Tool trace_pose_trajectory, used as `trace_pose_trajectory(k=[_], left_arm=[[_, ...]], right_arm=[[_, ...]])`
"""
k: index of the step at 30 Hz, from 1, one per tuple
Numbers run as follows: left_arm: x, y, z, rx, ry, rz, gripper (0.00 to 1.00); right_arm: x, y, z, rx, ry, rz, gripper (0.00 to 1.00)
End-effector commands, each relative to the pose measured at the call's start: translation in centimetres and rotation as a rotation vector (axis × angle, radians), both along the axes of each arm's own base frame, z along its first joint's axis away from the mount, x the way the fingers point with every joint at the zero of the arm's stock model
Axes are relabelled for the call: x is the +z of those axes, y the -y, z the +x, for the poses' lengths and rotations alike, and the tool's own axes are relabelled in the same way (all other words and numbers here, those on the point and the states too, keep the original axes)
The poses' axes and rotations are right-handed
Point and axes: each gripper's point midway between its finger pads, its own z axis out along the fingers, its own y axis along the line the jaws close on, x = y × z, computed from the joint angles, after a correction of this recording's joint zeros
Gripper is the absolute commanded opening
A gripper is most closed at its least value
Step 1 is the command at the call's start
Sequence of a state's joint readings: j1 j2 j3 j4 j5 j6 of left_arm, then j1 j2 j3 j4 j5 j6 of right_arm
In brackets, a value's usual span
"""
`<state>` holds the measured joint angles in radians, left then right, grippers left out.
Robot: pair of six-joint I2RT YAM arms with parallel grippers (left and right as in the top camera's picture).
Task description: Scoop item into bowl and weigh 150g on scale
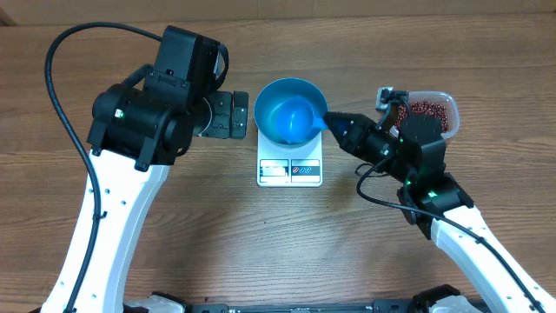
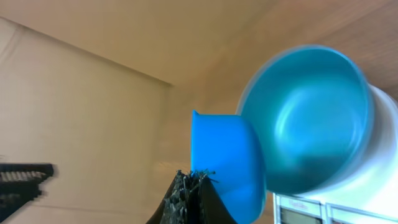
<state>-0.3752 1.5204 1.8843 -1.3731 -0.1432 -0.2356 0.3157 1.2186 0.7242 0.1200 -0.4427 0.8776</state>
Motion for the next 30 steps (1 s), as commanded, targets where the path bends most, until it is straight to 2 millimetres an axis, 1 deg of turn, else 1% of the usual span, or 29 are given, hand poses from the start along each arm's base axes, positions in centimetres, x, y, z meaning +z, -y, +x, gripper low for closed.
trace_pose_trajectory(k=[1, 3, 11, 14, 16, 20, 23, 27, 30], left_arm=[[0.6, -0.5, 0.1, -0.03, 0.026, 0.045, 1.0], [0.6, -0.5, 0.1, -0.03, 0.026, 0.045, 1.0], [0.6, -0.5, 0.1, -0.03, 0.026, 0.045, 1.0], [0.6, -0.5, 0.1, -0.03, 0.026, 0.045, 0.99], [0.6, -0.5, 0.1, -0.03, 0.026, 0.045, 1.0], [0.6, -0.5, 0.1, -0.03, 0.026, 0.045, 1.0], [0.7, -0.5, 0.1, -0.03, 0.026, 0.044, 1.0], [0.8, -0.4, 0.3, -0.03, 0.036, 0.04, 0.99], [0.9, -0.3, 0.5, -0.032, 0.044, 0.033, 1.0]], right_arm=[[2.3, -0.3, 0.2, 0.046, 0.094, -0.081, 0.04], [2.7, -0.3, 0.1, 0.061, 0.1, -0.124, 0.04], [5.7, 0.0, 0.0, 0.094, 0.134, -0.229, 0.04], [6.0, 0.3, 0.0, 0.077, 0.12, -0.247, 0.04], [5.6, 0.8, 0.2, 0.055, 0.107, -0.277, 0.04], [4.3, 3.0, 0.6, -0.04, 0.05, -0.382, 0.04], [3.8, 4.7, 0.8, -0.1, 0.028, -0.483, 0.04], [4.2, 7.0, 0.8, -0.174, 0.014, -0.605, 0.04], [4.9, 8.5, 1.0, -0.224, 0.026, -0.684, 0.04]])
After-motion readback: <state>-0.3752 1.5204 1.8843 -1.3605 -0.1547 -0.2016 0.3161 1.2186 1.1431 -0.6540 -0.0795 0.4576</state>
